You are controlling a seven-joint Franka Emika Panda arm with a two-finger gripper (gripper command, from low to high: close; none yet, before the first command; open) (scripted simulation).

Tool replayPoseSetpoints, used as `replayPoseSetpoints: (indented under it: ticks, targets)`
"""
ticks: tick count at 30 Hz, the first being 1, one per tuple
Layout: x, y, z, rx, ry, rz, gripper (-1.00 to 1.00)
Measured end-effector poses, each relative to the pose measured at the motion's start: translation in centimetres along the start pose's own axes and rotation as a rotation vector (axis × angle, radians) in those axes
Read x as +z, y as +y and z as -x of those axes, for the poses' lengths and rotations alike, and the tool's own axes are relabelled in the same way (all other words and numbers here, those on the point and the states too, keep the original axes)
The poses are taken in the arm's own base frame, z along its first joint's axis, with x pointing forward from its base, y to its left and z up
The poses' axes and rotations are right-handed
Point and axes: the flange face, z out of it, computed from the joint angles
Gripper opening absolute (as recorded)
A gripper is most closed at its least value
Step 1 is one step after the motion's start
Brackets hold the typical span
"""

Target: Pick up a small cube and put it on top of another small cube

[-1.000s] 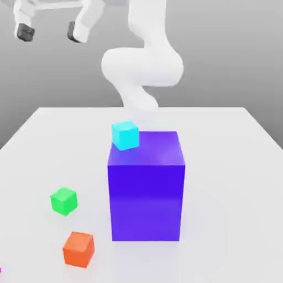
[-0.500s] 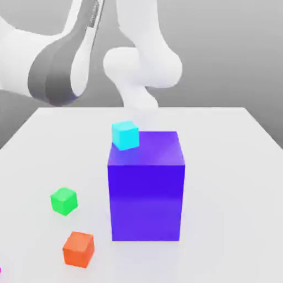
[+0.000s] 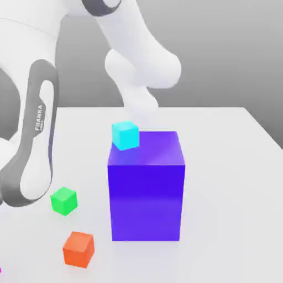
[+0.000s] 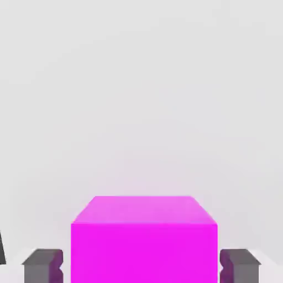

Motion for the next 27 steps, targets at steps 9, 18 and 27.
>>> replayPoseSetpoints:
  ticks: [9, 18, 27]
  targets:
    - [-6.9, 1.7, -0.4, 0.054, -0.01, 0.009, -1.0]
    - [-10.6, 9.9, -3.6, 0.33, -0.03, 0.034, -1.0]
    - [-11.4, 18.8, -9.2, 0.662, -0.011, 0.021, -1.0]
